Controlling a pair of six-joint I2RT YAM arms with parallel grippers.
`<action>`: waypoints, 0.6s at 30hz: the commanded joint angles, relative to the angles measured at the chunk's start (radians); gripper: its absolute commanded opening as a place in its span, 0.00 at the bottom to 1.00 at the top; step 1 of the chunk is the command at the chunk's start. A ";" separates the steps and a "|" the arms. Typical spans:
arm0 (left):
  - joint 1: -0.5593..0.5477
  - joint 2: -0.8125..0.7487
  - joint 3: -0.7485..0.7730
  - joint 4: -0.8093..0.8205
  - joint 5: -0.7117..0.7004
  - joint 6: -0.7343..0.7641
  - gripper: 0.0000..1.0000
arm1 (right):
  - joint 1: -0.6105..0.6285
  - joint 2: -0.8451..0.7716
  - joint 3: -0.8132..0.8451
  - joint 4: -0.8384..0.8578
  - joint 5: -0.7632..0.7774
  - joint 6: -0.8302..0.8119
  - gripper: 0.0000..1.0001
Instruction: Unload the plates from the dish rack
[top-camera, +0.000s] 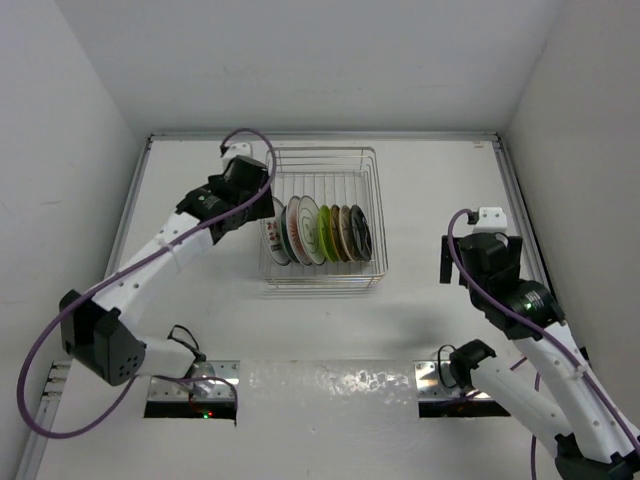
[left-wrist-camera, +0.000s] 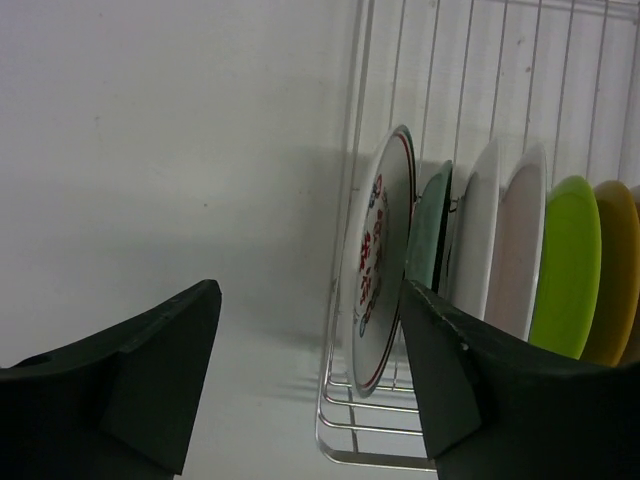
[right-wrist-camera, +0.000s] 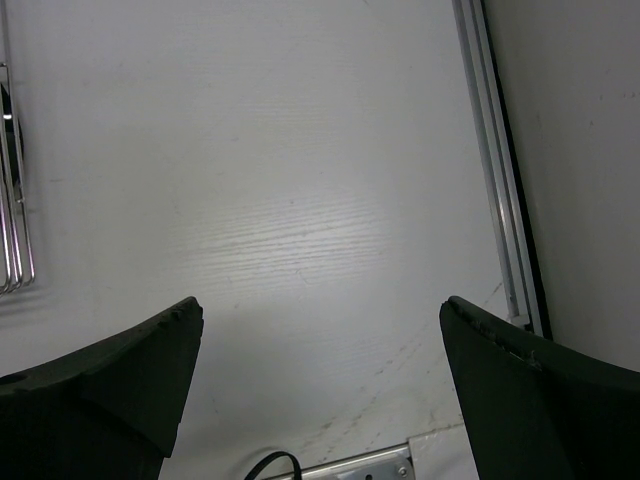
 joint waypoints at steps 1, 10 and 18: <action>-0.052 0.051 0.045 0.006 -0.074 -0.029 0.68 | -0.002 -0.006 -0.009 0.043 -0.011 -0.015 0.99; -0.055 0.146 0.005 0.004 -0.128 -0.043 0.42 | -0.004 -0.028 -0.021 0.056 -0.040 -0.023 0.99; -0.057 0.176 -0.029 0.053 -0.057 -0.049 0.29 | -0.002 -0.025 -0.020 0.058 -0.044 -0.028 0.99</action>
